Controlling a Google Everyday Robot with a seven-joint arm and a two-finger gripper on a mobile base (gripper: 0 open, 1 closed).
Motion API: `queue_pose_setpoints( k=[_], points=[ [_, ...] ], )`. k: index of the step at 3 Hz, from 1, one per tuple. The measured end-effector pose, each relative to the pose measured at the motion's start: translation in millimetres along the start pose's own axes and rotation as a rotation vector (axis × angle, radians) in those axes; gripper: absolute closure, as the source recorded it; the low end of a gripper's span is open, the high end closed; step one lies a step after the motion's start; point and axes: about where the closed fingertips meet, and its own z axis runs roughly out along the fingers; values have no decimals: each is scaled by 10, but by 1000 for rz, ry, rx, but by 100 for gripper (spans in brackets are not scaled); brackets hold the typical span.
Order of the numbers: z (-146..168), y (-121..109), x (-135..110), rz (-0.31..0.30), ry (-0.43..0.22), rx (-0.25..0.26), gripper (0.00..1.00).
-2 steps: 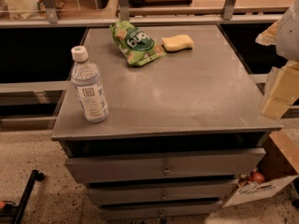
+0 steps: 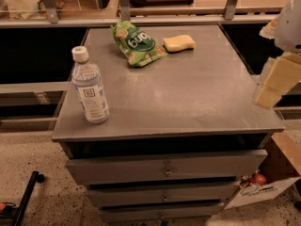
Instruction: Move green rice chip bag near blue plastic bottle
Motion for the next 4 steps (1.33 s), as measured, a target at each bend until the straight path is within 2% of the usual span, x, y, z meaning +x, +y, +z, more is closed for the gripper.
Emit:
queue_pose_setpoints(
  k=[1, 2, 3, 4],
  points=[
    [129, -399, -368, 20, -77, 57, 0],
    [352, -749, -922, -51, -194, 111, 0],
    [633, -972, -1405, -144, -206, 157, 0],
    [633, -972, -1405, -144, -206, 157, 0]
  ],
)
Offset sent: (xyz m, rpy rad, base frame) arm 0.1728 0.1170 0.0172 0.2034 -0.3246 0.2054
